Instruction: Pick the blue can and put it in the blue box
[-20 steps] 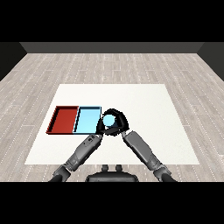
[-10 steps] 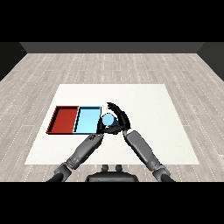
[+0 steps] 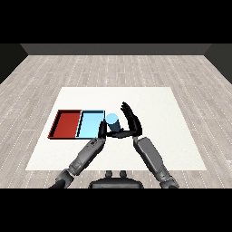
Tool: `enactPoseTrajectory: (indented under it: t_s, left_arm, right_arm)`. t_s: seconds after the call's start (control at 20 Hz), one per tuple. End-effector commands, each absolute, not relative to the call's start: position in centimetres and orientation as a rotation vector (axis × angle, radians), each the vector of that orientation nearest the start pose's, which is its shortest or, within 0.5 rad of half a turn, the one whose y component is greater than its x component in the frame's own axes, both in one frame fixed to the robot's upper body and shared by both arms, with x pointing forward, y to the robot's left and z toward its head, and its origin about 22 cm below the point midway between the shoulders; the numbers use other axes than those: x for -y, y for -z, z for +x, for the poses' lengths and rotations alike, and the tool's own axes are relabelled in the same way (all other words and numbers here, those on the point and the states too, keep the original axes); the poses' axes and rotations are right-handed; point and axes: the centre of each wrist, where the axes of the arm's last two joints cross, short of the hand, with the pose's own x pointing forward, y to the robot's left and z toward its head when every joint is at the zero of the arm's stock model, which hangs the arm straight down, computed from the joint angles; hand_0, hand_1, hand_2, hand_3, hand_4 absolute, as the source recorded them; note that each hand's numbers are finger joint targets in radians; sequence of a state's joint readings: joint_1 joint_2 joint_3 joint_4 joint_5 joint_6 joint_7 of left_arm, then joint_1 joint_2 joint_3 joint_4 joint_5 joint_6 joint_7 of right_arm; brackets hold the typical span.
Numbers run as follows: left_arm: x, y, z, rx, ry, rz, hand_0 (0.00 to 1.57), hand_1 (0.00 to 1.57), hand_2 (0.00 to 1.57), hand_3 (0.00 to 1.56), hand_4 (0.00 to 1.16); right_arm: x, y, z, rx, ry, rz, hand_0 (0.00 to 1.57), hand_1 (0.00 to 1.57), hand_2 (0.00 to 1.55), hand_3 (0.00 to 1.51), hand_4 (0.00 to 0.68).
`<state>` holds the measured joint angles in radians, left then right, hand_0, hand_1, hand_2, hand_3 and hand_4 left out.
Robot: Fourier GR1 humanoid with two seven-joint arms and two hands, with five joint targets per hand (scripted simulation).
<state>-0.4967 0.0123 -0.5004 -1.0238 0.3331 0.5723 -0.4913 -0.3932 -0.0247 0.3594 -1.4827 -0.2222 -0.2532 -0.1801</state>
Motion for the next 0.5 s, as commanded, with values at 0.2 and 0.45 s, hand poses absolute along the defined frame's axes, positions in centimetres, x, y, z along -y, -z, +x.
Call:
enactPoseTrajectory:
  t_s: [0.2,0.45]
  left_arm:
    - [-12.2,0.5,33.4,1.899,0.058,0.134,1.57,1.57,1.57,1.47,1.13]
    - [-18.2,-0.7,36.3,1.841,0.022,0.325,1.57,1.57,1.57,1.49,1.14]
  right_arm:
    - [18.4,-8.1,28.4,2.012,-0.075,0.322,0.0,0.0,0.0,0.0,0.0]
    - [19.7,-9.8,26.2,2.052,0.026,0.286,0.0,0.0,0.0,0.0,0.0]
